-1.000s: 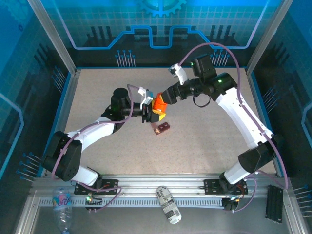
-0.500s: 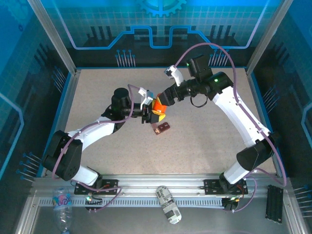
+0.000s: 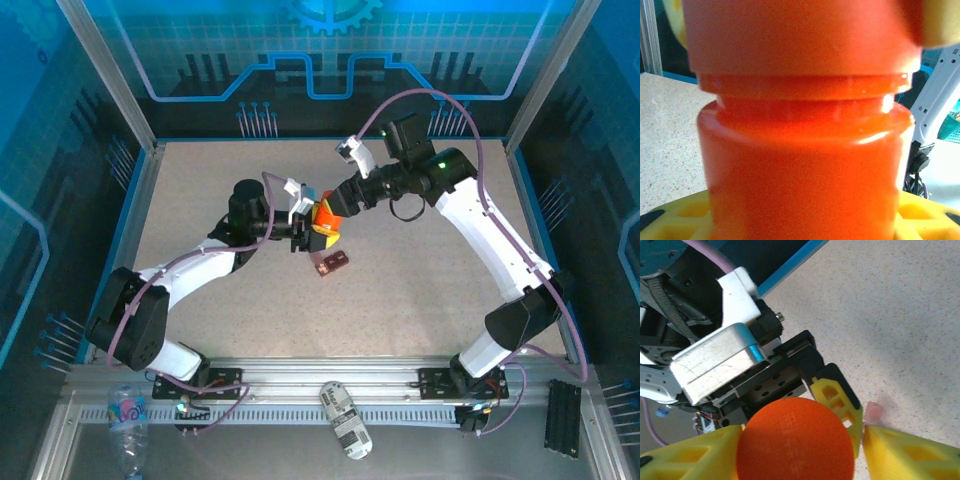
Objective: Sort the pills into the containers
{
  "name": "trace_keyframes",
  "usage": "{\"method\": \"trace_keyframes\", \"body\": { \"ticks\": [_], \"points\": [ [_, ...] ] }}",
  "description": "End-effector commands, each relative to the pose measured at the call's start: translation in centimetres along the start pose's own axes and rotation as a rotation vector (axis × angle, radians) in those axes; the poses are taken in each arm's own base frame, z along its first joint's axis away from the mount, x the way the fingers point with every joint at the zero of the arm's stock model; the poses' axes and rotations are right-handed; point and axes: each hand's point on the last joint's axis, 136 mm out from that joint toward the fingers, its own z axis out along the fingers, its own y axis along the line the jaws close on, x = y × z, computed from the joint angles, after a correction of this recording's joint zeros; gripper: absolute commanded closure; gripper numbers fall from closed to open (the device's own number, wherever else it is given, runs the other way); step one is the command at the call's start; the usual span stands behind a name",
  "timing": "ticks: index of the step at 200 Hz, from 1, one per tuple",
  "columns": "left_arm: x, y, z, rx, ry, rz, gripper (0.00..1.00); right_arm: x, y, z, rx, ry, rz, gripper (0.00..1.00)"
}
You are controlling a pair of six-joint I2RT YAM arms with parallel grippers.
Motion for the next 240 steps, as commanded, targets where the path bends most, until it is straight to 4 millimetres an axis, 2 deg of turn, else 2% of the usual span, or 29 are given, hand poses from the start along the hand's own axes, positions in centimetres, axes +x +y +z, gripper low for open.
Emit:
{"method": "trace_keyframes", "body": {
  "ticks": [1, 40, 68, 124, 151, 178, 195, 216, 240],
  "points": [
    [-1.8, -0.5, 0.0, 0.038, -0.026, 0.069, 1.00, 0.8, 0.5, 0.7, -0.023, 0.025, 0.007, 0.41],
    [-2.1, -0.3, 0.0, 0.024, -0.032, 0.077, 1.00, 1.2, 0.2, 1.1, -0.010, 0.025, 0.034, 0.55],
    [-2.8, 0.3, -0.1, -0.034, -0.059, 0.097, 1.00, 2.1, -0.9, 2.3, 0.054, 0.012, 0.126, 0.68],
    [-3.0, 2.7, -0.3, -0.259, -0.081, 0.182, 1.00, 4.6, -3.5, 6.3, 0.268, -0.036, 0.333, 0.68],
    [-2.3, 3.1, 0.2, -0.326, -0.064, 0.221, 1.00, 4.6, -4.2, 7.7, 0.274, -0.061, 0.383, 0.68],
    [-1.9, 3.2, 0.5, -0.316, -0.075, 0.197, 1.00, 3.9, -4.3, 7.7, 0.265, -0.066, 0.378, 0.65],
    [-1.3, 3.5, 0.8, -0.303, -0.061, 0.174, 1.00, 3.1, -4.4, 6.6, 0.247, -0.085, 0.370, 0.59],
    [-1.0, 4.0, 0.7, -0.289, -0.053, 0.145, 1.00, 1.7, -4.2, 4.1, 0.220, -0.138, 0.346, 0.41],
    [-0.8, 4.3, 0.5, -0.267, -0.053, 0.117, 1.00, 0.4, -2.3, 0.2, 0.135, -0.212, 0.283, 0.24]
  ]
}}
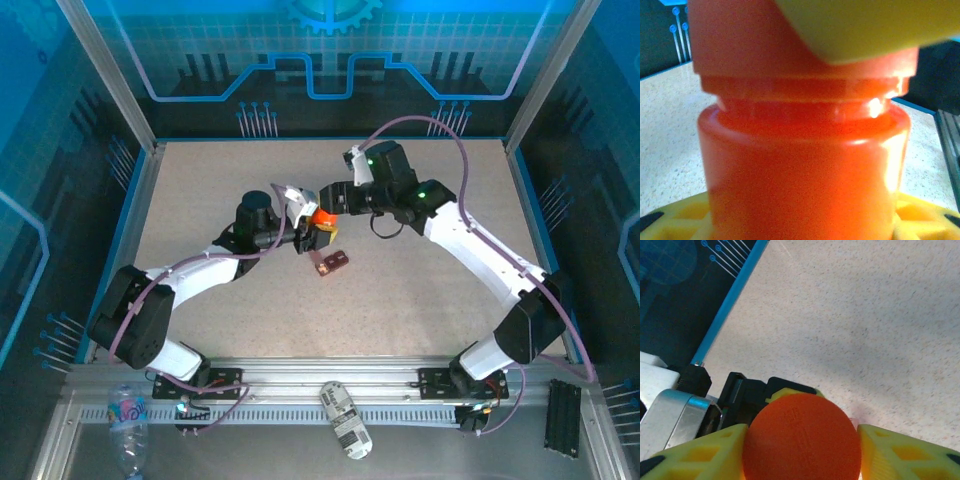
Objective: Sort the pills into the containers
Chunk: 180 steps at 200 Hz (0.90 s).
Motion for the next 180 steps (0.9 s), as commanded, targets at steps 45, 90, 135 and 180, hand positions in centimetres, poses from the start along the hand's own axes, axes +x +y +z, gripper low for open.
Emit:
{"method": "trace_keyframes", "body": {
  "ticks": [45, 90, 135, 180],
  "points": [
    [-4.2, -2.5, -0.7, 0.204, -0.110, 0.080, 1.00, -0.2, 3.3, -8.5, -0.228, -0.006, -0.184, 0.14],
    [-4.7, -5.4, -1.8, 0.404, -0.072, 0.027, 1.00, 0.1, 3.7, -8.6, -0.248, 0.078, -0.369, 0.14],
    [-4.8, -6.1, -2.2, 0.444, -0.057, 0.010, 1.00, 0.0, 4.3, -7.5, -0.263, 0.136, -0.419, 0.14],
    [-4.8, -6.2, -2.1, 0.453, -0.055, 0.005, 1.00, 0.2, 4.8, -6.1, -0.273, 0.165, -0.423, 0.15]
  ]
}}
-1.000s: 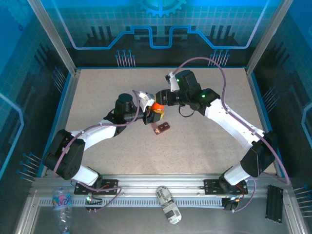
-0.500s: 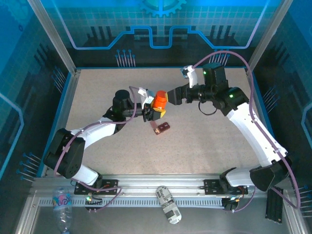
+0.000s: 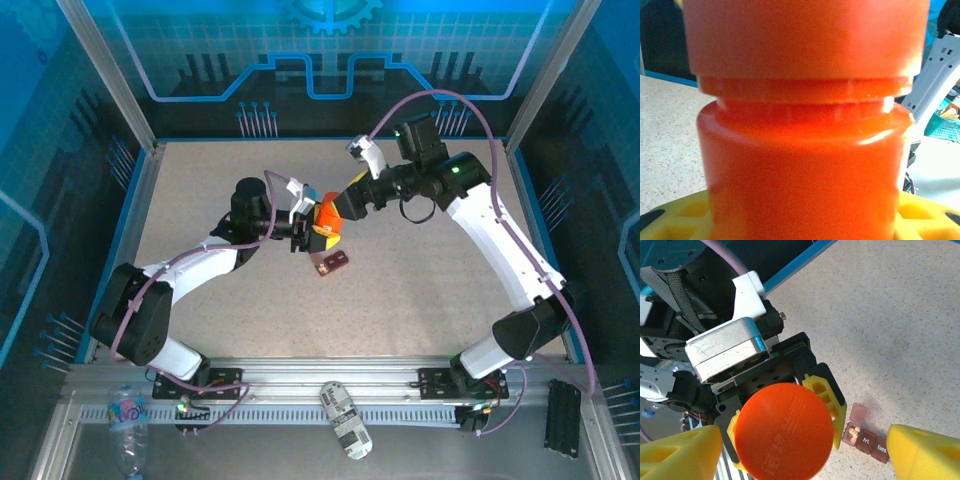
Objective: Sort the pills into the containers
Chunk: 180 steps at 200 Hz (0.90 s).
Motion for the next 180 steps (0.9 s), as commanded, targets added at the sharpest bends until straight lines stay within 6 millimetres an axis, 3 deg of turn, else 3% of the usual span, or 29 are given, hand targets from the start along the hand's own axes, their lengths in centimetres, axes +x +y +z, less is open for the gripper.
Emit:
{"method": "trace_keyframes", "body": {
  "ticks": [1, 42, 99, 132, 148, 180],
  "points": [
    [-1.4, -0.6, -0.2, 0.044, -0.012, 0.020, 1.00, -0.1, 1.2, 0.2, -0.036, 0.020, -0.026, 0.15],
    [-1.3, -0.6, -0.1, 0.048, -0.012, 0.020, 1.00, -0.3, 0.9, 0.9, -0.045, 0.022, -0.013, 0.20],
    [-1.7, -0.6, -0.2, 0.046, -0.016, 0.030, 1.00, 0.3, 1.3, 1.7, -0.096, 0.043, 0.018, 0.49],
    [-2.0, -0.4, -0.1, 0.026, -0.022, 0.046, 1.00, 1.1, 1.1, 2.2, -0.072, 0.041, 0.065, 0.58],
    [-2.4, 0.3, -0.2, -0.019, -0.037, 0.060, 1.00, 1.6, 1.0, 2.9, -0.053, 0.030, 0.120, 0.60],
    [-3.4, 2.1, -0.4, -0.177, -0.091, 0.110, 1.00, 2.6, -0.8, 5.4, 0.150, -0.024, 0.282, 0.60]
  ]
}}
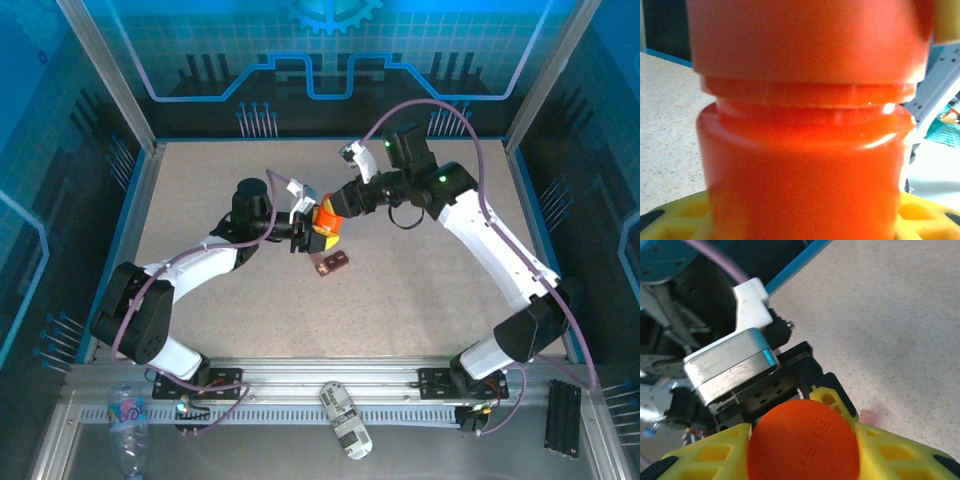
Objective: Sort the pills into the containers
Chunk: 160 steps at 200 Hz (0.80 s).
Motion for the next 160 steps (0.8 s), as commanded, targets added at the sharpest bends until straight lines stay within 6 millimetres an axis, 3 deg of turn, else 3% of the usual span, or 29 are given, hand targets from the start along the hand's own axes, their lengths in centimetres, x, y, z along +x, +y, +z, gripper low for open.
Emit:
{"method": "trace_keyframes", "body": {
  "ticks": [1, 41, 62, 78, 106, 129, 160],
  "points": [
    [-4.6, 0.6, -0.3, -0.123, -0.122, 0.180, 1.00, 2.4, -0.6, 3.0, 0.121, 0.022, 0.191, 0.60],
    [-4.5, 2.2, 0.1, -0.300, -0.153, 0.244, 1.00, 2.7, -1.9, 5.8, 0.223, -0.066, 0.322, 0.57],
    [-4.0, 2.6, 0.3, -0.306, -0.150, 0.226, 1.00, 1.7, -2.0, 5.7, 0.202, -0.073, 0.318, 0.55],
    [-3.3, 2.9, 0.4, -0.293, -0.129, 0.212, 1.00, 0.1, -1.8, 4.1, 0.157, -0.110, 0.295, 0.47],
    [-2.8, 3.1, -0.1, -0.241, -0.118, 0.183, 1.00, -3.0, -0.3, -1.3, 0.032, -0.231, 0.197, 0.25],
    [-2.6, 2.0, -0.4, -0.154, -0.106, 0.180, 1.00, -3.1, 0.5, -4.9, -0.055, -0.249, 0.123, 0.18],
    [-2.5, 0.2, -0.3, -0.025, -0.079, 0.174, 1.00, -1.7, 0.9, -6.2, -0.138, -0.141, 0.034, 0.15]
  ]
}}
